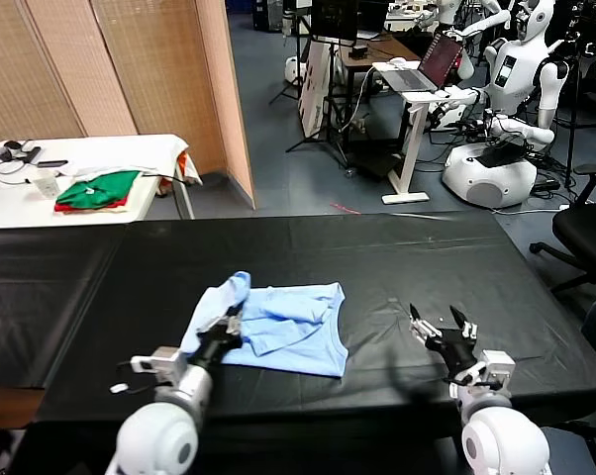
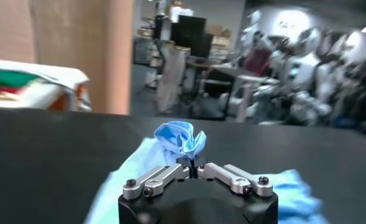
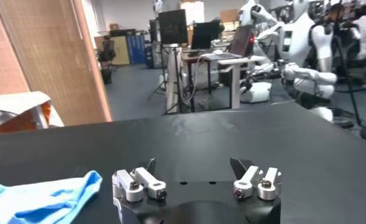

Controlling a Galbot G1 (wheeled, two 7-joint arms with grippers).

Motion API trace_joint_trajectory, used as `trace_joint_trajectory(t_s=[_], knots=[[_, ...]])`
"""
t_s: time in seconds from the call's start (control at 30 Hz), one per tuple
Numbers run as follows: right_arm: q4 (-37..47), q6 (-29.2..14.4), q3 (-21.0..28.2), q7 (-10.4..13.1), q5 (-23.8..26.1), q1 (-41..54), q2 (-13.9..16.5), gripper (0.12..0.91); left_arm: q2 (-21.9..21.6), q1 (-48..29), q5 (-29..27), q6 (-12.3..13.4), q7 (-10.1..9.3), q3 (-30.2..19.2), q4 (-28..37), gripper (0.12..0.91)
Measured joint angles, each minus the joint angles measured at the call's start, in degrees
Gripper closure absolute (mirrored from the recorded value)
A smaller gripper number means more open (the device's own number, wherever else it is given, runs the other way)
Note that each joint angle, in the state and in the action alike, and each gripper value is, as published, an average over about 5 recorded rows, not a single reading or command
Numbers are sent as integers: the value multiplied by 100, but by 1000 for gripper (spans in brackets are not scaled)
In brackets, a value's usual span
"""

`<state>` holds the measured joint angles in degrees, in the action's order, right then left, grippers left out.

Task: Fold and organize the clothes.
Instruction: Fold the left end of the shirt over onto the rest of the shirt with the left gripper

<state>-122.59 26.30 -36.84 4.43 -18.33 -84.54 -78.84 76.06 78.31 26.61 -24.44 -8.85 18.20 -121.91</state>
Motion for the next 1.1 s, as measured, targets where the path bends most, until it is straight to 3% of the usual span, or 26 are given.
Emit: trace_joint_trajectory(t_s=[0.33, 1.1], knots=[[3, 6, 33, 0, 42, -62, -45, 118, 630, -330, -96, 18, -17, -706, 318, 858], [15, 24, 140, -21, 152, -65, -55, 118, 1275, -575, -189, 95, -62, -973, 985, 858]])
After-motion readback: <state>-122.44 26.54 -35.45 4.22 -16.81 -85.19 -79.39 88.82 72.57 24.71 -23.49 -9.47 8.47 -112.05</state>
